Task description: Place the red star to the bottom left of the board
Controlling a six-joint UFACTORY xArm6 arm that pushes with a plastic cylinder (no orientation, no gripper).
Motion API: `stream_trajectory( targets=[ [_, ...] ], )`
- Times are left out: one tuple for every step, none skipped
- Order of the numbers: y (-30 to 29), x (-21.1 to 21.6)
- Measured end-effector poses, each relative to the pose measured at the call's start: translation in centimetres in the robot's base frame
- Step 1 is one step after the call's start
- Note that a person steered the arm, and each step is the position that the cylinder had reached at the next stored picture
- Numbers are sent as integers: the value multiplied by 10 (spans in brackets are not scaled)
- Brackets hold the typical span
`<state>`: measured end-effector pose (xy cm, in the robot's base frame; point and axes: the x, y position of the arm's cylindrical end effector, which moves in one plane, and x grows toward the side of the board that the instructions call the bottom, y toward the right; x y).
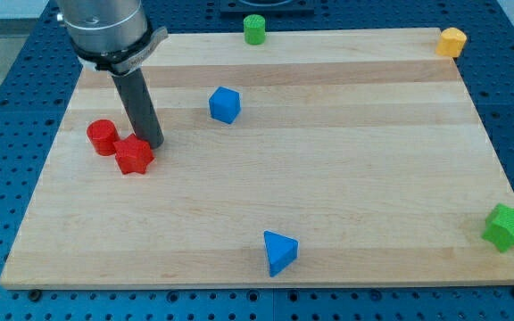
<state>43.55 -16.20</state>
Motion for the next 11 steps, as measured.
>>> stream_trajectory(
  targets=[
    [-4,2],
    [-11,2],
    [-22,-3],
    [-29,-3],
    [-29,8],
    [-29,22],
    [-29,27],
    [-29,27],
    [-34,27],
    [-41,28],
    [-56,34]
  ],
)
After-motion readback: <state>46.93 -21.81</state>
